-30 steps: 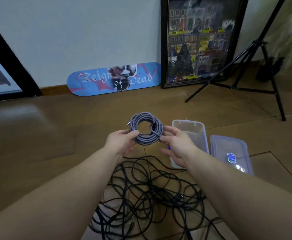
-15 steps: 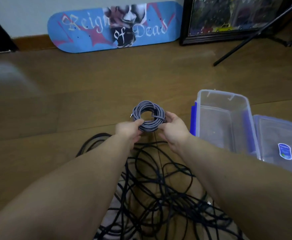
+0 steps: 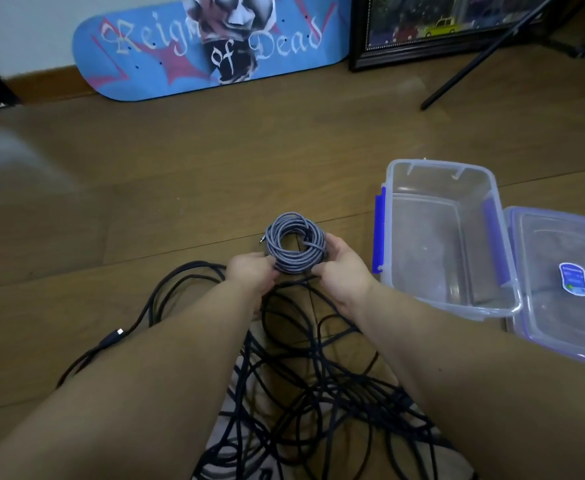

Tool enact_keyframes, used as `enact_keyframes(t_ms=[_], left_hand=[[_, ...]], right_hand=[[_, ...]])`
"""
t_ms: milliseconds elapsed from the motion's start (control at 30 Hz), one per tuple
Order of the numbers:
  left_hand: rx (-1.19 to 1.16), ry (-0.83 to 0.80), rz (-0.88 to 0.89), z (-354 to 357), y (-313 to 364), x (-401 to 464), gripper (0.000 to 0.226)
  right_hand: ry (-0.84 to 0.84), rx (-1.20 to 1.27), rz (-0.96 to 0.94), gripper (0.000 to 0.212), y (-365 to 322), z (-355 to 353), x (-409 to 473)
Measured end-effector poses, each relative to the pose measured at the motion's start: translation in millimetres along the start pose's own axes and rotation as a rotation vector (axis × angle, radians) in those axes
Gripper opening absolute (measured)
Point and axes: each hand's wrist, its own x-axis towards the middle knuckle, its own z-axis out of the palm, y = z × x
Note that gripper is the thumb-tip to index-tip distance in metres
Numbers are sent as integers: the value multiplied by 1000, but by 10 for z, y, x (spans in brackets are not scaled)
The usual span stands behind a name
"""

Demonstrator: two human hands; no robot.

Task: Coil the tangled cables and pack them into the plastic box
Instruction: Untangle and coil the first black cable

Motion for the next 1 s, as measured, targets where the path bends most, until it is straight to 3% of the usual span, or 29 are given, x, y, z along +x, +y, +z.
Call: enact_keyframes(t_ms=[133, 367, 533, 767, 933, 1000], left_hand=[[64, -10, 127, -112, -65, -196, 45], [340, -220, 281, -429, -127, -1014, 52], [374, -259, 311, -585, -239, -1530, 49], [697, -302, 358, -537, -781, -1756, 34], [812, -370, 466, -475, -1002, -1819, 30], [841, -383, 487, -459, -1031, -1777, 35]], right_hand=[[-6, -35, -52, 74, -35, -57, -197], [-45, -103, -100, 65, -233, -452, -993], [-80, -156, -54, 57, -257, -894, -1578], [-72, -246, 56, 28, 301, -1248, -2021], [-22, -403, 159, 20, 690, -1406, -2027], [-37, -467, 174, 26, 721, -1433, -1948]])
